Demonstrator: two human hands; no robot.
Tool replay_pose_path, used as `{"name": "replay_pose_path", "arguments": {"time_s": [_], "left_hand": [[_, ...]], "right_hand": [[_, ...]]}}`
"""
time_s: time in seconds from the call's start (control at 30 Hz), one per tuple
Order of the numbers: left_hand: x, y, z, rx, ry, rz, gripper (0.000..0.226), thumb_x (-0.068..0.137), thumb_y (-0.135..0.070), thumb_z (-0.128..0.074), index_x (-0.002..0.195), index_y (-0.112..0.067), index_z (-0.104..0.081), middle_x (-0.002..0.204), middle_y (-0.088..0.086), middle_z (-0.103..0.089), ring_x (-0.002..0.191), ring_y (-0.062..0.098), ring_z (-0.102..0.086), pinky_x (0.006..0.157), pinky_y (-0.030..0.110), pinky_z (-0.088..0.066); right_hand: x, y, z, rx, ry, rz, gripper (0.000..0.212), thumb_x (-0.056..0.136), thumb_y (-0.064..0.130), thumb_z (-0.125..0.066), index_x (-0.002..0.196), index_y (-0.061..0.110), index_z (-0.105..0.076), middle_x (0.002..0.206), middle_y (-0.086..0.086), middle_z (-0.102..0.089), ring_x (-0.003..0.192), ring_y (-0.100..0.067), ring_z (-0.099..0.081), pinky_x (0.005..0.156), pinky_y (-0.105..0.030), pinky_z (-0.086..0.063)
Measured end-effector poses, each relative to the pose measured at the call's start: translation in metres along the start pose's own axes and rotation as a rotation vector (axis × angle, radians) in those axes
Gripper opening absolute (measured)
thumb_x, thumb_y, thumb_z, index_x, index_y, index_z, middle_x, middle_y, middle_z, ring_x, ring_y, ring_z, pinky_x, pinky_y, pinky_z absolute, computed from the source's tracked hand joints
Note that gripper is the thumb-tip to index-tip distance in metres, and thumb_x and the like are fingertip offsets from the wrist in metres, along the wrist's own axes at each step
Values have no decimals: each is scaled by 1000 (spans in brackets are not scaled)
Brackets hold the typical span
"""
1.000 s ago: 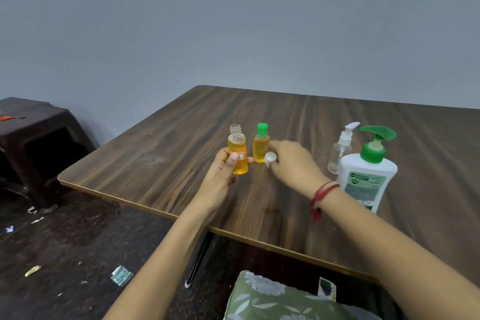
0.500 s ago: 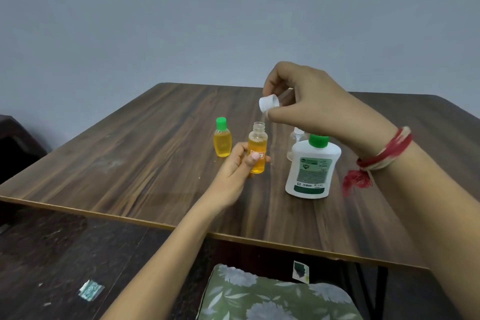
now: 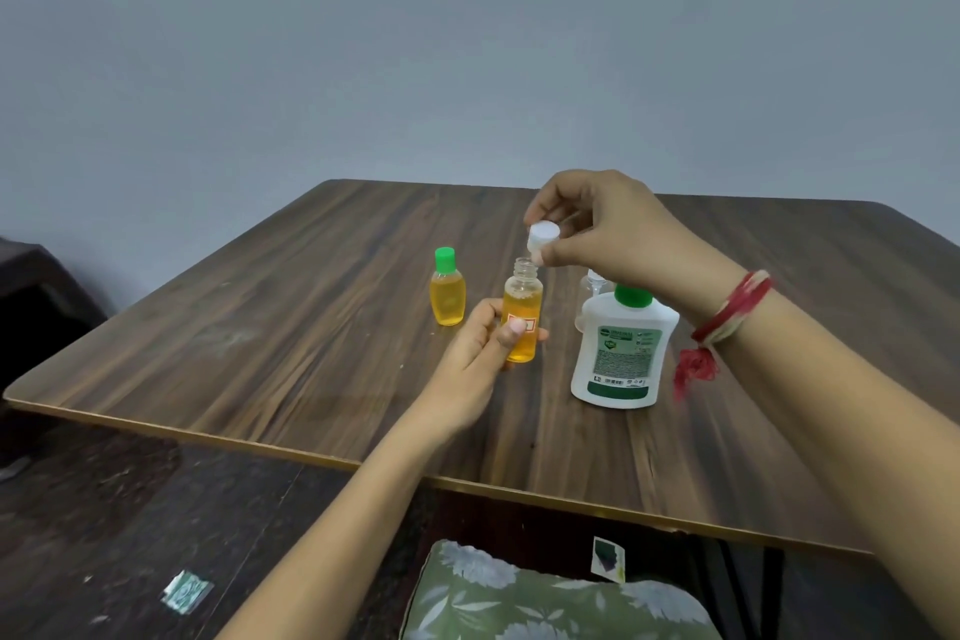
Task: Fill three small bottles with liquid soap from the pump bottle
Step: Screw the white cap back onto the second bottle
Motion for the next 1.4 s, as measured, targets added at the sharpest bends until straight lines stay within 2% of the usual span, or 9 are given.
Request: {"name": "replay_pose_path", "arguments": {"time_s": [0.13, 0.37, 0.53, 0.8, 0.93, 1.1, 1.17, 1.27, 1.4], "left_hand": [[-1, -4, -1, -10, 14, -22, 26, 89, -35, -45, 109, -18, -51, 106, 3, -67, 101, 6, -65, 79, 17, -48], [2, -5, -2, -9, -15, -70, 36, 84, -50, -49, 108, -24, -53, 100, -6, -67, 105, 15, -65, 84, 24, -50], [1, -6, -5, 48, -34, -89, 39, 83, -55, -45, 109, -26, -52, 104, -2, -67, 104, 11, -64, 86, 26, -50], [1, -6, -3, 63, -47, -92, 39, 83, -56, -43, 107, -25, -51, 101, -4, -68, 102, 11, -65, 86, 26, -50], [2, -3, -4, 67, -52, -91, 41, 85, -55, -43, 109, -24, -52, 100, -3, -68, 103, 12, -64, 90, 31, -51], [2, -5, -3, 56, -62, -105, 42, 84, -54, -43, 112, -23, -51, 100, -5, -68, 103, 10, -64, 89, 27, -51], [2, -6, -1, 48, -68, -114, 41, 85, -52, -43, 111, -22, -51, 99, -4, -68, 102, 10, -65, 86, 23, -50], [3, -6, 1, 19, -64, -125, 45, 86, -49, -44, 111, -12, -52, 100, -2, -68, 100, 10, -65, 83, 20, -48], [3, -9, -1, 59, -48, -155, 52, 87, -59, -45, 114, -15, -52, 103, -2, -67, 103, 10, -64, 85, 19, -48]], "right_hand": [[3, -7, -4, 60, 96, -42, 29, 69, 6, -81, 94, 15, -69, 87, -2, -68, 77, -8, -60, 79, -24, -50], [7, 7, -8, -137, 209, 15, 26, 71, 9, -80, 93, 19, -70, 80, 11, -65, 71, 2, -59, 67, -8, -47], [13, 17, -7, -314, 232, 53, 27, 70, 20, -83, 93, 19, -68, 86, 3, -65, 78, -9, -60, 73, -23, -50], [17, 20, -10, -354, 313, 62, 26, 71, 18, -81, 91, 21, -65, 83, 8, -62, 70, -1, -57, 65, -15, -46], [20, 19, -11, -415, 308, 20, 22, 75, 32, -78, 85, 14, -67, 73, 2, -69, 62, -5, -63, 51, -14, -46], [21, 23, -17, -617, 207, 58, 62, 75, 67, -59, 56, 8, -58, 50, -7, -63, 45, -13, -55, 55, -26, -47], [23, 21, -11, -567, 229, 28, 64, 73, 72, -56, 61, 9, -57, 59, -5, -64, 52, -14, -56, 56, -26, -44], [20, 25, -8, -403, 469, 43, 37, 74, 40, -75, 105, 22, -65, 99, 8, -66, 71, 4, -60, 67, -18, -43], [20, 23, -14, -379, 548, 67, 24, 78, 12, -74, 101, 20, -70, 89, 5, -70, 58, 12, -60, 58, -5, -44]]}}
Point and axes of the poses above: each hand's wrist, its own x-axis towards the middle knuckle, its own z-axis out of the back of the hand, y = z × x, the point moved 7 cm from there along x, towards the middle knuckle
